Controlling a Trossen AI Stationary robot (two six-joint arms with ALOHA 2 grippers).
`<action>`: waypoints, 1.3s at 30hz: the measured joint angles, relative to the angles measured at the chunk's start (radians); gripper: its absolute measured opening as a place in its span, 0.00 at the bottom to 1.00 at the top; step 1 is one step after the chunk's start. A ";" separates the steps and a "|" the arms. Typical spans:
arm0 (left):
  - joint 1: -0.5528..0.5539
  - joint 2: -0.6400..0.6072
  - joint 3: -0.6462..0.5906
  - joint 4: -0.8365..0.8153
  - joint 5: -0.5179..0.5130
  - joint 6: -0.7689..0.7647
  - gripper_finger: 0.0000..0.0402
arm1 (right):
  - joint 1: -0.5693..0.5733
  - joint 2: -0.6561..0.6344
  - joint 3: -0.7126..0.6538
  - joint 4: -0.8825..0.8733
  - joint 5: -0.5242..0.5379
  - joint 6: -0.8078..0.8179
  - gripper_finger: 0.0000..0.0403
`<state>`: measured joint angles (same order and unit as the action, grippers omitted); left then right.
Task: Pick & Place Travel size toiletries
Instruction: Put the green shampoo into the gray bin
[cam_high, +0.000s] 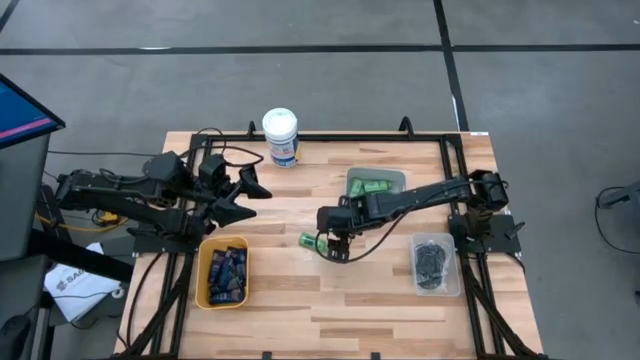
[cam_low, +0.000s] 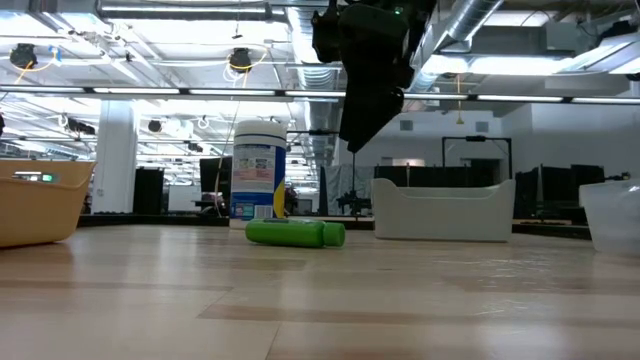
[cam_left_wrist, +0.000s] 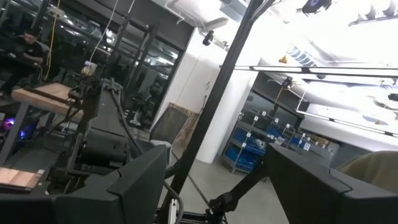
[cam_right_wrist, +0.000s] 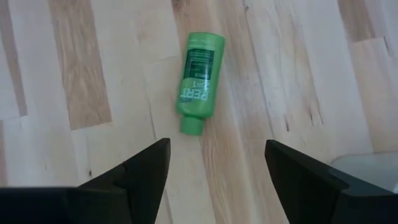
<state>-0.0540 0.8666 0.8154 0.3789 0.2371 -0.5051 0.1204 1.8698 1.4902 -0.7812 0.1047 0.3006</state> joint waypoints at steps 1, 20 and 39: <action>0.000 0.002 0.000 -0.001 0.000 0.000 0.67 | 0.000 0.000 0.000 -0.002 0.000 0.004 0.63; 0.000 -0.003 -0.066 0.013 -0.001 0.003 0.67 | 0.002 0.000 0.000 -0.004 0.000 0.015 0.63; 0.000 -0.002 -0.066 0.013 -0.001 0.027 0.67 | 0.002 0.000 0.000 0.004 -0.001 0.033 0.63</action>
<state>-0.0540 0.8646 0.7498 0.3923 0.2363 -0.4782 0.1223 1.8698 1.4906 -0.7772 0.1040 0.3336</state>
